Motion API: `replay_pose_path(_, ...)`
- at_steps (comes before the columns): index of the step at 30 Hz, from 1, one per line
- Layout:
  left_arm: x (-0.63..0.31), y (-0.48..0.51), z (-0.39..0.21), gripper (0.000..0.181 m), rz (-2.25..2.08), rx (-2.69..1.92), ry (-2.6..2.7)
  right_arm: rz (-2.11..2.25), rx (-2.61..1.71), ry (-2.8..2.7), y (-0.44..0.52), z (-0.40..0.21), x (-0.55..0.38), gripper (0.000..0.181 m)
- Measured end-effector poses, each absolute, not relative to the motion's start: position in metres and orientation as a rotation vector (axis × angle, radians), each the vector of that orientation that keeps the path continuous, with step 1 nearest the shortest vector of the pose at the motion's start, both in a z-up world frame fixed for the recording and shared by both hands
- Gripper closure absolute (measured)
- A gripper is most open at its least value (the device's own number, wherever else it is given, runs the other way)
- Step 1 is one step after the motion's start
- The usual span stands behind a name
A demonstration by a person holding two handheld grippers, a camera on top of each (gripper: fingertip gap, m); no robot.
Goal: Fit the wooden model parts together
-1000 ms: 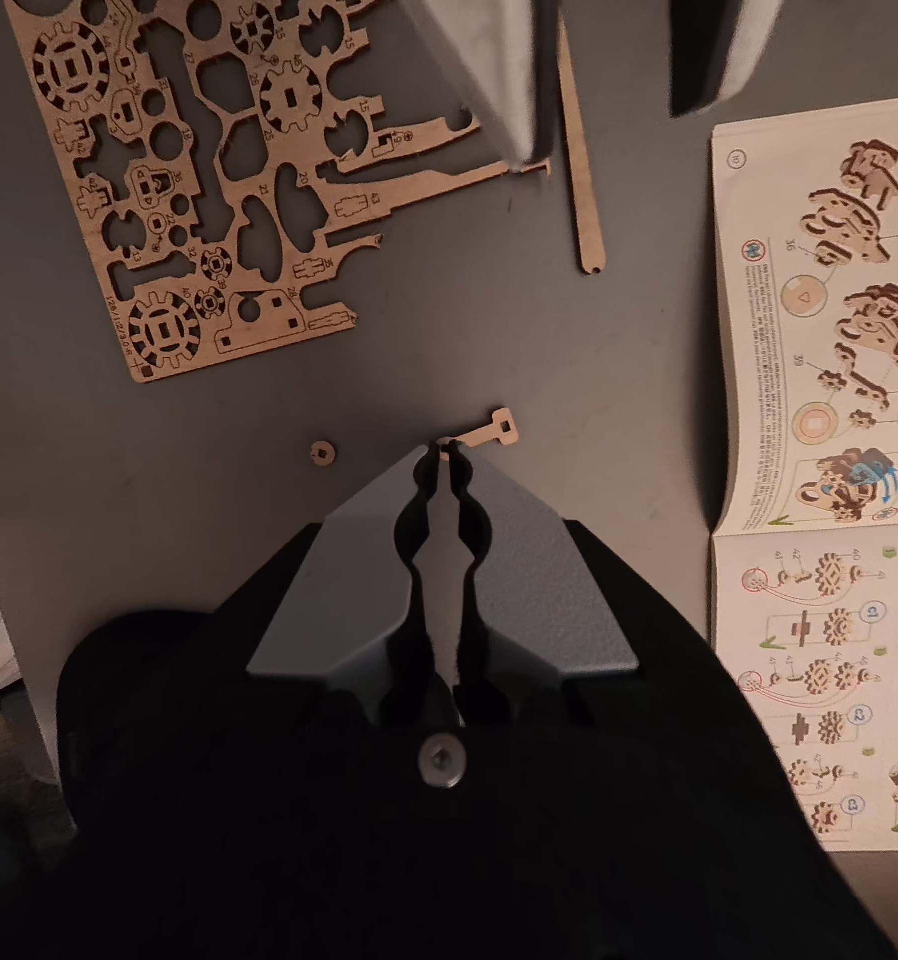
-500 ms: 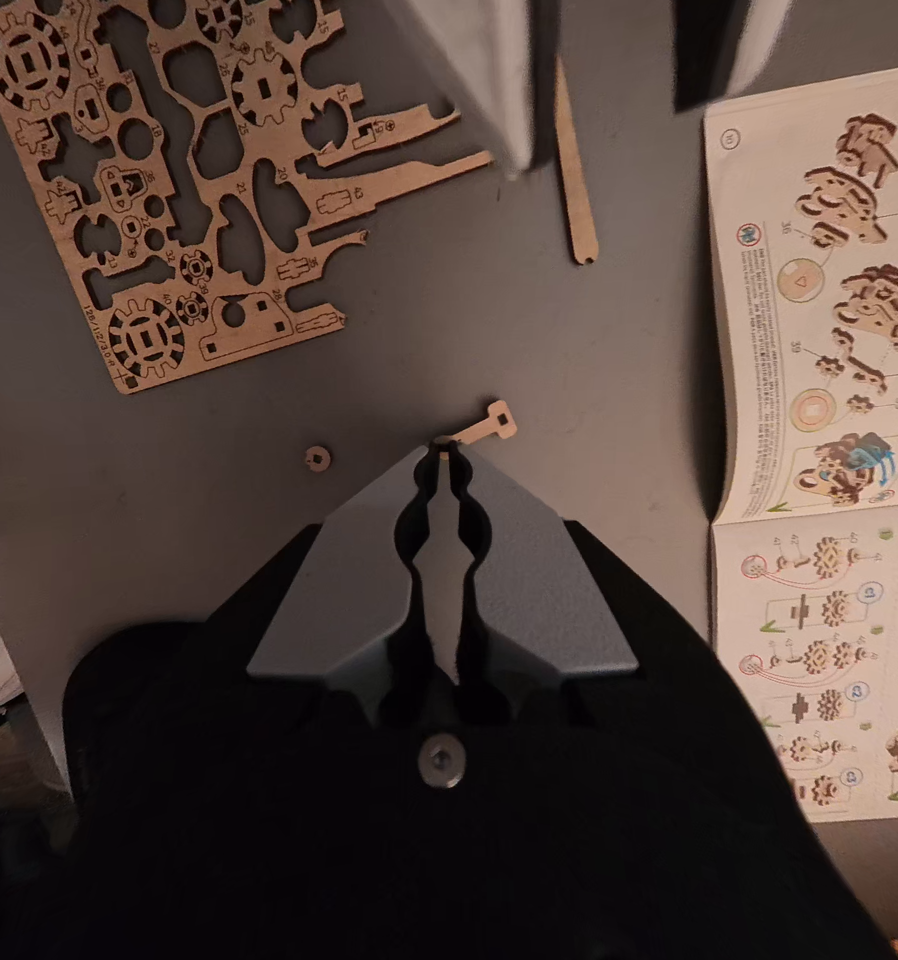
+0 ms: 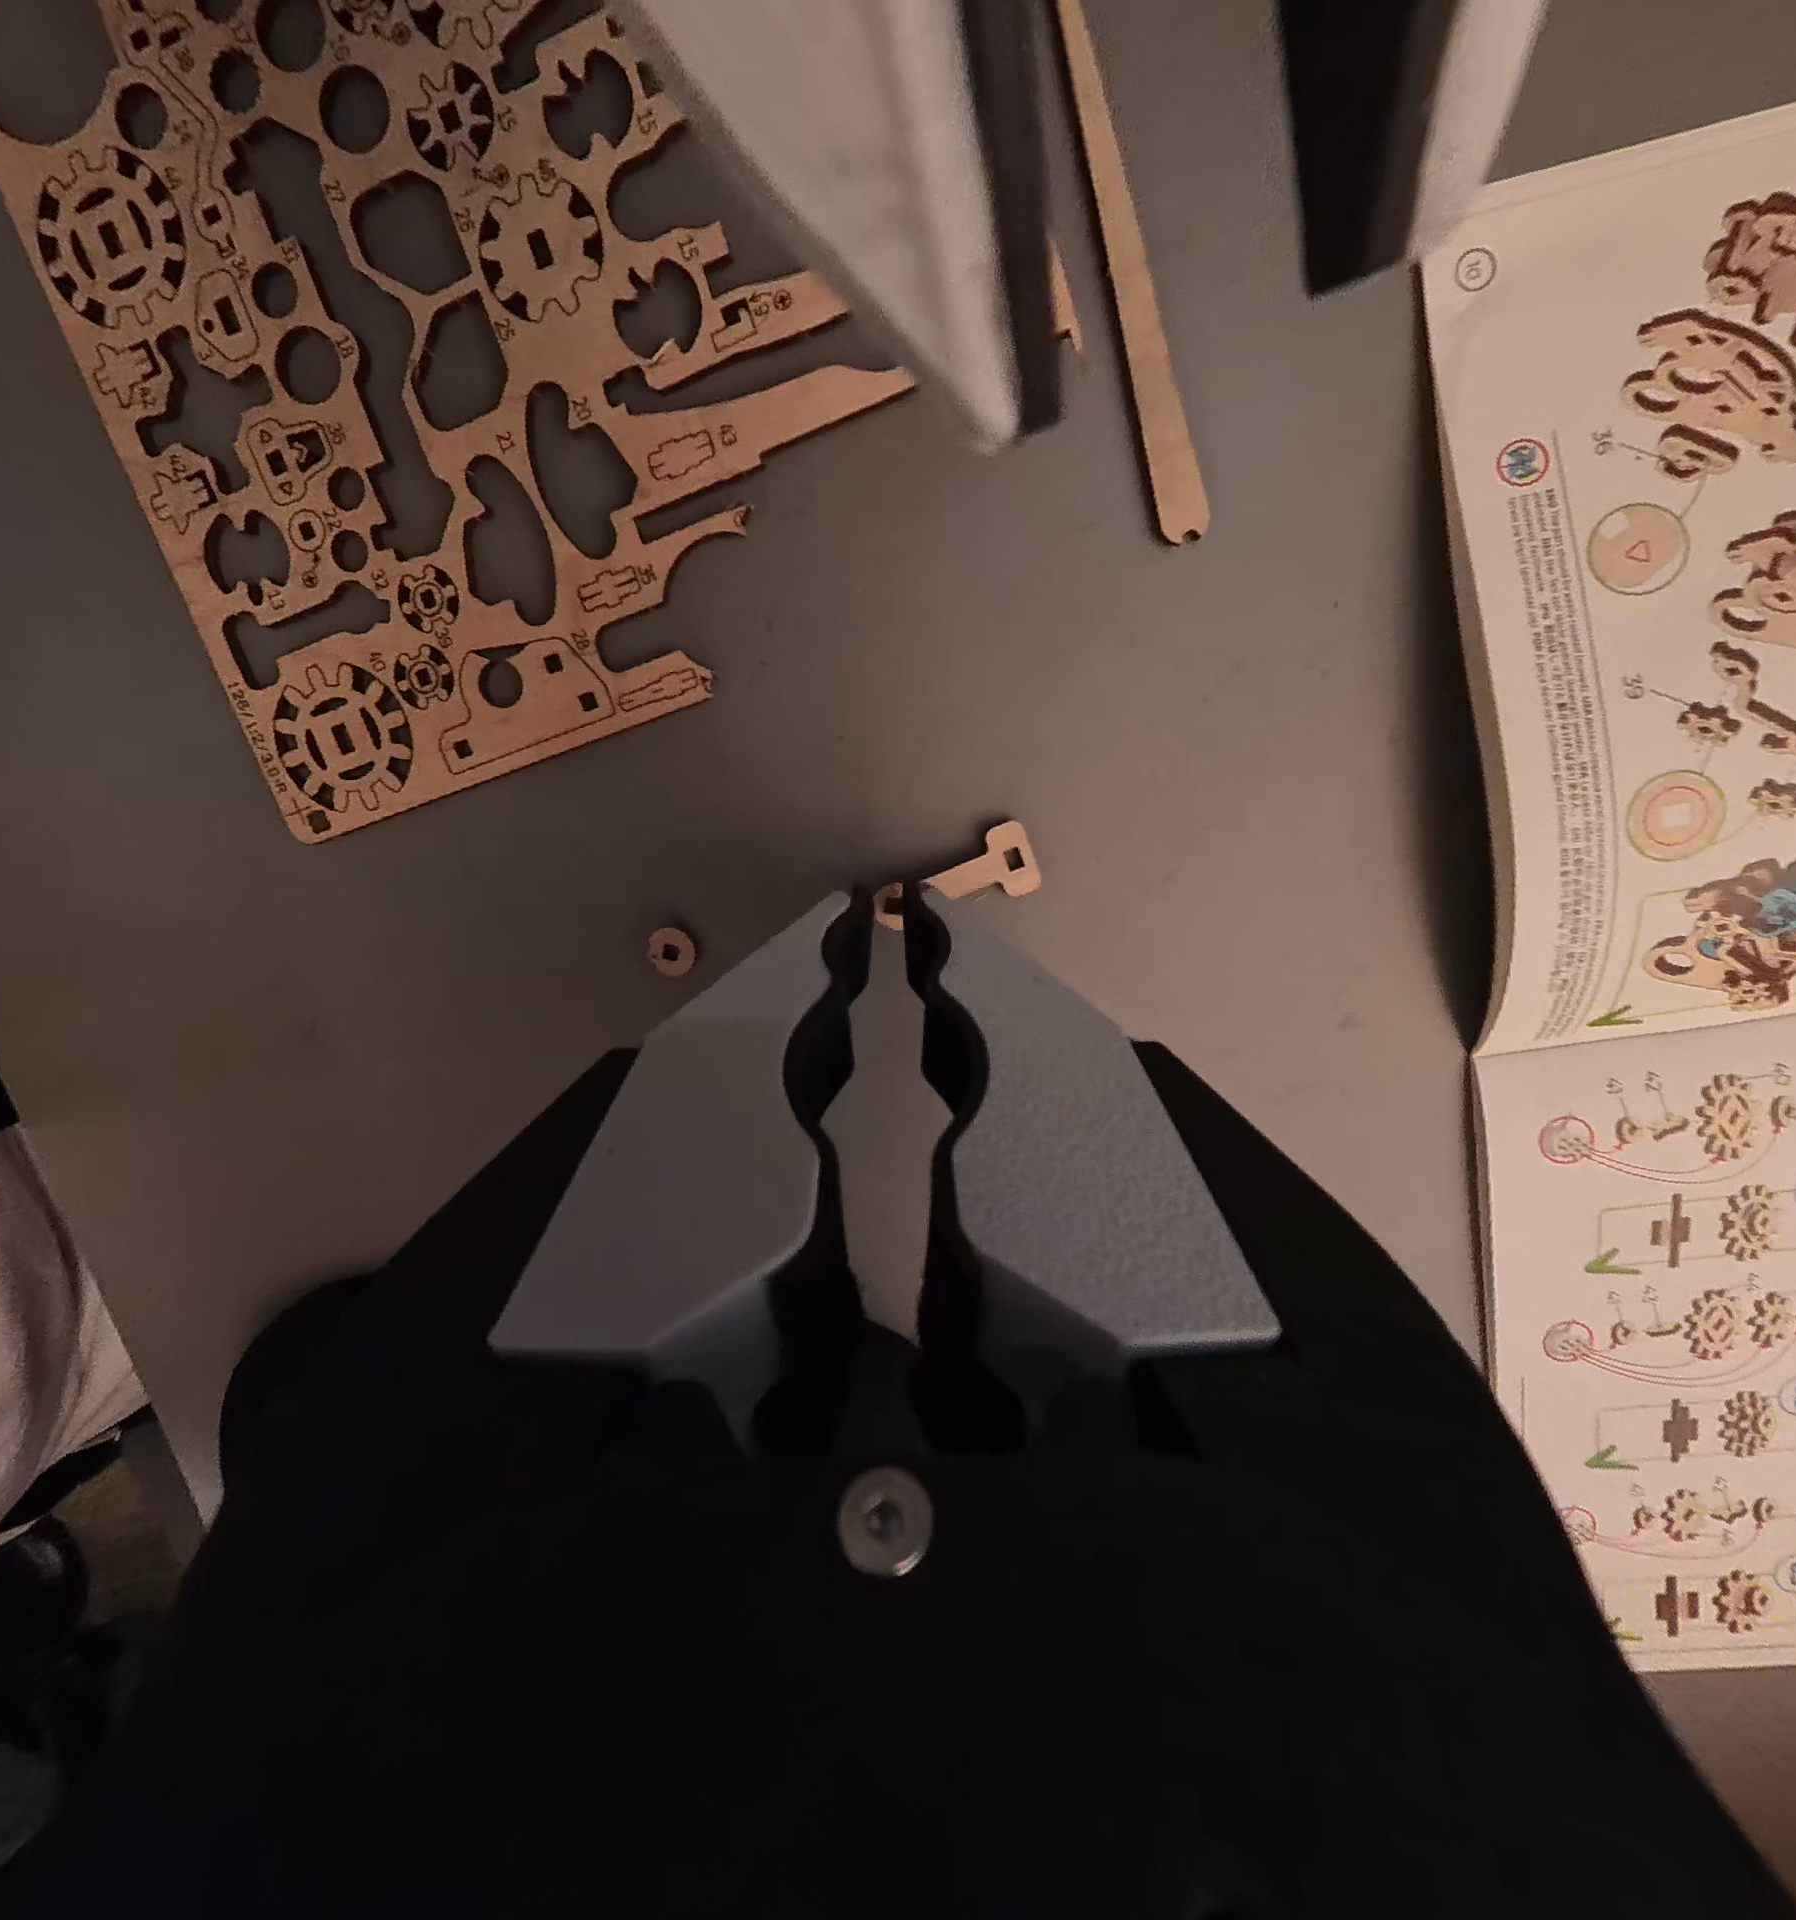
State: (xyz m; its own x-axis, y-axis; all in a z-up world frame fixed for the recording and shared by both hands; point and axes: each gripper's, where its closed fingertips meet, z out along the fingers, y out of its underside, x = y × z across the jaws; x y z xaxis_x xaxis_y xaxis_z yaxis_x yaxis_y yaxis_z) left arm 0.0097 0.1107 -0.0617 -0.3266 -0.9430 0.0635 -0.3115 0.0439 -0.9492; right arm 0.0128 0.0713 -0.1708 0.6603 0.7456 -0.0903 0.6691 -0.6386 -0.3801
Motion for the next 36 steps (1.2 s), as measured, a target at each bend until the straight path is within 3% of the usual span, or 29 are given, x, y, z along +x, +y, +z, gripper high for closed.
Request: replay_pose_path(36,0.010,0.110,-0.062,0.166,-1.297,-1.270,1.706,0.209,-2.565,-1.207,0.066,-0.169,0.045,0.180)
